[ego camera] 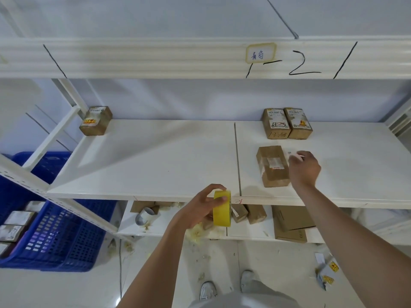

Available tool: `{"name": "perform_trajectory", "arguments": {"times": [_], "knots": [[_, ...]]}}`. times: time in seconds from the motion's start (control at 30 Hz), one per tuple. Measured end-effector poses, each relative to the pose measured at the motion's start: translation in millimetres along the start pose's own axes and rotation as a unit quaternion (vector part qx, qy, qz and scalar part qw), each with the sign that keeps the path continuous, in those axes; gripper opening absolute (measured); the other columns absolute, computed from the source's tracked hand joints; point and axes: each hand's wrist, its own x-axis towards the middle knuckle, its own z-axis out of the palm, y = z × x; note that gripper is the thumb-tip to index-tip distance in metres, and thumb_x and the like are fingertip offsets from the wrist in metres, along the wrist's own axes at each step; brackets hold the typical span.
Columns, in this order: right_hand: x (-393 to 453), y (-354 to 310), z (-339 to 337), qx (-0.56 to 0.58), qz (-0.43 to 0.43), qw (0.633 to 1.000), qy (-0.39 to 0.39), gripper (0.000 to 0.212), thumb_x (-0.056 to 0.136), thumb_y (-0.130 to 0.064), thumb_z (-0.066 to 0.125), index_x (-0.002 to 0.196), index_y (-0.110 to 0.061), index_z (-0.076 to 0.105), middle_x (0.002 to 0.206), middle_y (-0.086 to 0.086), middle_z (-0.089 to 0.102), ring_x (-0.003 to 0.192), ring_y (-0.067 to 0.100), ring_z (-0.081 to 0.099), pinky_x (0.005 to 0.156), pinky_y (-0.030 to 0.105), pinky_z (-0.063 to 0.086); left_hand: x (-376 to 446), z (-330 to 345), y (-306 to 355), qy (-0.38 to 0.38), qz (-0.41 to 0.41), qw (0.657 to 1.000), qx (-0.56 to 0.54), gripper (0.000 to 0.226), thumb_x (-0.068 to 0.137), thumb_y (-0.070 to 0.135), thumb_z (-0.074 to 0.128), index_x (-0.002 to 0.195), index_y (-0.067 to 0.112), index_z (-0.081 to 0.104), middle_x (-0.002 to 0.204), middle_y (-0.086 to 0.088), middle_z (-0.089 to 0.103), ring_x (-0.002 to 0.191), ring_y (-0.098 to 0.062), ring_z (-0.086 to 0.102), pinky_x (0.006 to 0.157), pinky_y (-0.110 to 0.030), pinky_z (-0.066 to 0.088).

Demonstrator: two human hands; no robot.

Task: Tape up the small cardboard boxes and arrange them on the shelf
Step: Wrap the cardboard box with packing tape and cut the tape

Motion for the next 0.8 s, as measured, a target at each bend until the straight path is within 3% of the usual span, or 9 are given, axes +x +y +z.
{"name": "perform_trajectory", "arguments": {"times": [0.07,0.13,0.2,0.27,0.33,0.47,0.53,0.7,0.8], "knots": [[16.2,18.6,-6.8,-0.015,0.068,0.997,0.013,0.022,0.094,-0.013,0.058,0.112,-0.006,0.068,0.093,0.007,0.064,0.082,0.025,0.061,0.07,0.026,0.048,5.6,2.5,6.4,0.001,0.004,1.0,0.001,0.047,0.089,0.05,0.072,0.13,0.036,0.053,0.101,0.0,0.075,0.092,-0.027,0.074,0.083,-0.045,0.062],[28.0,36.5,-9.3,-0.046,0.097,0.994,-0.002,0.012,0.092,-0.011,0.057,0.084,-0.007,0.065,0.069,0.007,0.053,0.06,0.026,0.052,0.052,0.025,0.038,12.0,6.1,13.8,0.011,0.008,1.0,0.004,0.044,0.09,0.049,0.071,0.128,0.036,0.054,0.101,-0.001,0.075,0.096,-0.032,0.073,0.087,-0.049,0.06],[35.9,52.1,-10.0,-0.079,0.107,0.991,-0.022,0.026,0.091,-0.009,0.059,0.065,-0.007,0.057,0.054,0.009,0.041,0.046,0.025,0.04,0.047,0.026,0.03,18.4,12.1,21.0,0.017,0.006,1.0,-0.006,0.043,0.09,0.049,0.072,0.127,0.035,0.055,0.103,-0.004,0.075,0.097,-0.035,0.073,0.086,-0.049,0.06],[42.8,65.9,-11.6,-0.094,0.124,0.986,-0.052,0.029,0.092,-0.014,0.065,0.068,0.003,0.067,0.056,0.016,0.052,0.05,0.032,0.05,0.052,0.03,0.043,23.9,18.9,29.5,0.021,-0.001,1.0,-0.014,0.047,0.087,0.051,0.073,0.128,0.035,0.054,0.106,-0.008,0.074,0.098,-0.038,0.072,0.08,-0.047,0.061],[47.6,72.9,-12.3,-0.108,0.12,0.982,-0.097,0.035,0.092,-0.019,0.069,0.077,0.012,0.071,0.059,0.018,0.058,0.054,0.033,0.054,0.056,0.033,0.045,30.0,25.0,37.1,0.026,-0.007,1.0,-0.013,0.049,0.086,0.053,0.073,0.128,0.035,0.054,0.109,-0.011,0.072,0.1,-0.043,0.07,0.08,-0.048,0.061],[50.9,81.9,-12.9,-0.135,0.104,0.974,-0.15,0.029,0.094,-0.027,0.072,0.083,0.0,0.076,0.066,0.009,0.063,0.057,0.02,0.054,0.054,0.027,0.041,41.9,35.8,48.2,0.03,-0.022,0.999,-0.015,0.044,0.089,0.049,0.072,0.127,0.034,0.056,0.115,-0.015,0.068,0.103,-0.045,0.069,0.082,-0.05,0.061],[54.0,83.1,-13.8,-0.144,0.102,0.972,-0.156,0.03,0.093,-0.026,0.073,0.08,0.001,0.074,0.066,0.012,0.065,0.054,0.017,0.051,0.051,0.026,0.04,46.9,42.6,54.4,0.034,-0.027,0.999,-0.022,0.045,0.087,0.048,0.072,0.127,0.034,0.056,0.119,-0.017,0.066,0.104,-0.046,0.068,0.081,-0.049,0.061],[58.2,83.1,-16.6,-0.185,0.109,0.959,-0.184,0.035,0.094,-0.027,0.071,0.073,0.0,0.07,0.06,0.008,0.06,0.054,0.021,0.053,0.048,0.025,0.036,56.1,54.9,60.3,0.041,-0.036,0.998,-0.011,0.034,0.093,0.044,0.069,0.123,0.034,0.057,0.122,-0.02,0.064,0.107,-0.048,0.065,0.086,-0.053,0.06],[59.2,74.9,-17.8,-0.185,0.14,0.957,-0.173,0.036,0.093,-0.033,0.073,0.083,0.002,0.071,0.075,0.013,0.066,0.067,0.028,0.061,0.057,0.029,0.046,60.7,57.5,64.6,0.047,-0.041,0.998,-0.009,0.029,0.095,0.042,0.067,0.122,0.036,0.057,0.123,-0.019,0.063,0.106,-0.046,0.067,0.087,-0.051,0.06]]}}
